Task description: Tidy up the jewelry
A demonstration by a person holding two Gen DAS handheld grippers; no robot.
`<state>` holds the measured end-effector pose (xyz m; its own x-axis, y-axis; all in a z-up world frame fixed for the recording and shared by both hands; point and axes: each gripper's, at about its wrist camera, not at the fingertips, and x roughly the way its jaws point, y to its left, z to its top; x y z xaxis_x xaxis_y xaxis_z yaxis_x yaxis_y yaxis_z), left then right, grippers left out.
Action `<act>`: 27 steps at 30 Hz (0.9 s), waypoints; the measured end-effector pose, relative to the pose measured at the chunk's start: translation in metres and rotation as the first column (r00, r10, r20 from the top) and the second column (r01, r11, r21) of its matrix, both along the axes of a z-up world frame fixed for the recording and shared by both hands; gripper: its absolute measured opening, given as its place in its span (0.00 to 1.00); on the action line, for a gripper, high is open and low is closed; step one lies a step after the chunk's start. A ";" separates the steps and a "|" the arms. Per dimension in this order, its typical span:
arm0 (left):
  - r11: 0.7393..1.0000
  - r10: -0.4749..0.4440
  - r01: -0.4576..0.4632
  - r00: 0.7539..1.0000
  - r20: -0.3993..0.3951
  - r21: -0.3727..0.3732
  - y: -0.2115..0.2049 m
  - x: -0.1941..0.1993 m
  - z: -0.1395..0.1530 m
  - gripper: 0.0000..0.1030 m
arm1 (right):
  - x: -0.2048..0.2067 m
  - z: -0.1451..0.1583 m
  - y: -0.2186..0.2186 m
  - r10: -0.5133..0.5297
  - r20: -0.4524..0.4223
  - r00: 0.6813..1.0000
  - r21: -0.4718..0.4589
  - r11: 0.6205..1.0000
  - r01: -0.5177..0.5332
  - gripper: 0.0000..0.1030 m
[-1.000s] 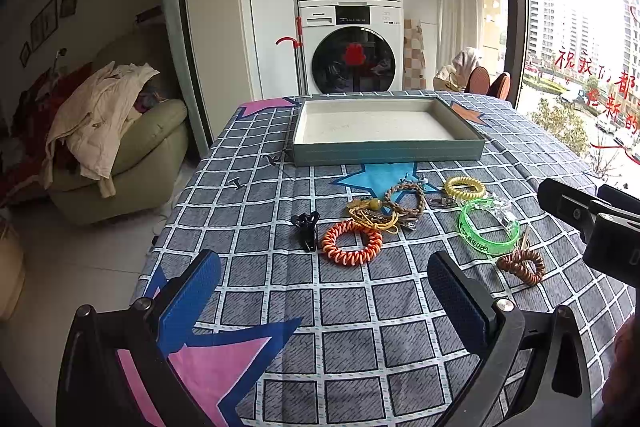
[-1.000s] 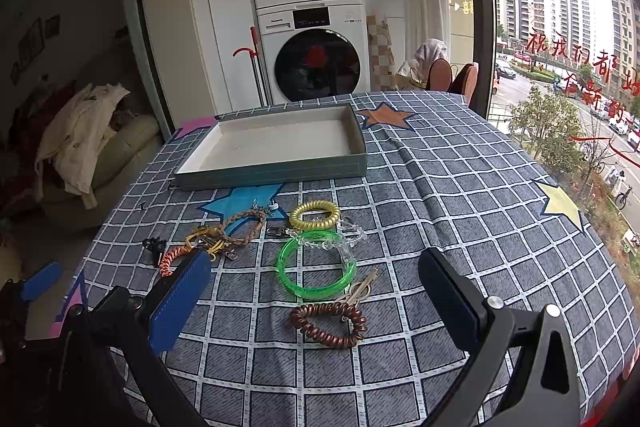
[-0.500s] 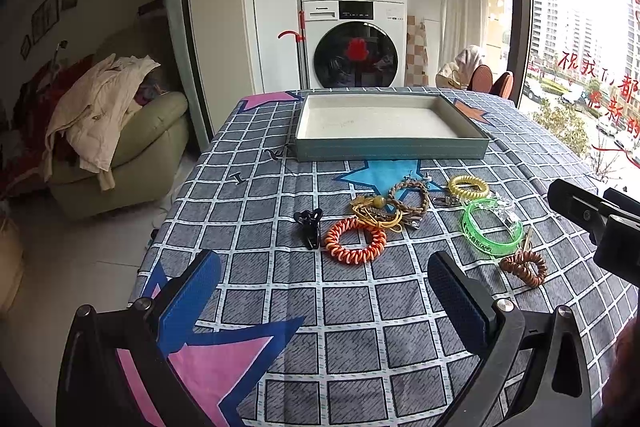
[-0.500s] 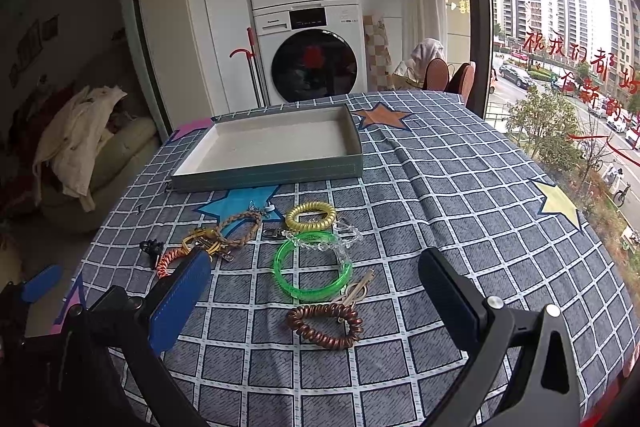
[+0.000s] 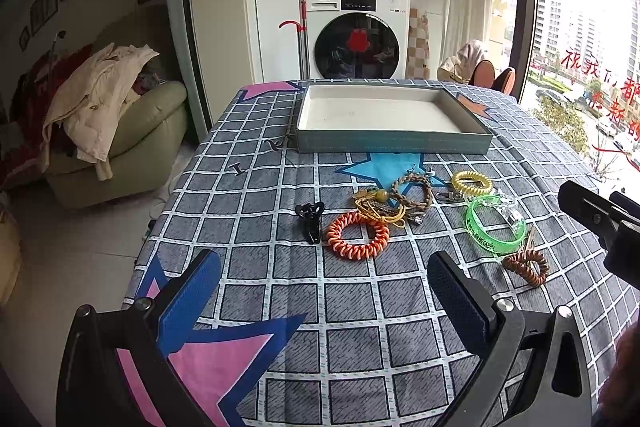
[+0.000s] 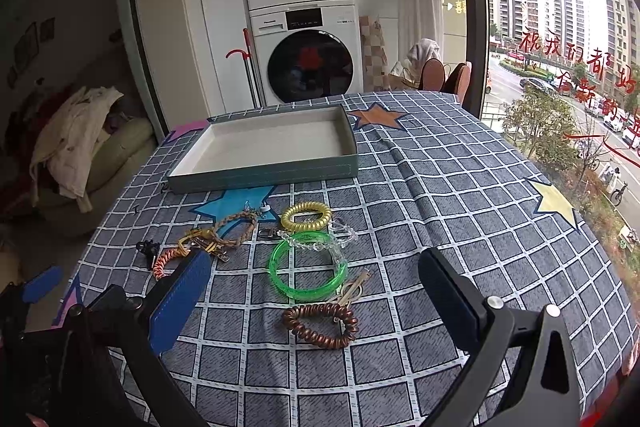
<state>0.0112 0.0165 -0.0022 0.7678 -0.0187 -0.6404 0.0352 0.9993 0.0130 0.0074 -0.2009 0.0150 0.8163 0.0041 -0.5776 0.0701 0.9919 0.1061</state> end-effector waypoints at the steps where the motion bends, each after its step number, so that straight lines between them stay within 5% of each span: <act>1: 1.000 0.001 -0.001 1.000 -0.003 -0.001 0.000 0.000 0.000 1.00 | 0.000 0.000 0.000 0.000 -0.001 1.000 -0.001 1.000 0.000 1.00; 27: 1.000 0.002 -0.002 1.000 -0.014 -0.003 0.002 0.001 -0.002 1.00 | -0.001 0.002 0.000 0.008 -0.004 1.000 0.008 1.000 -0.008 1.00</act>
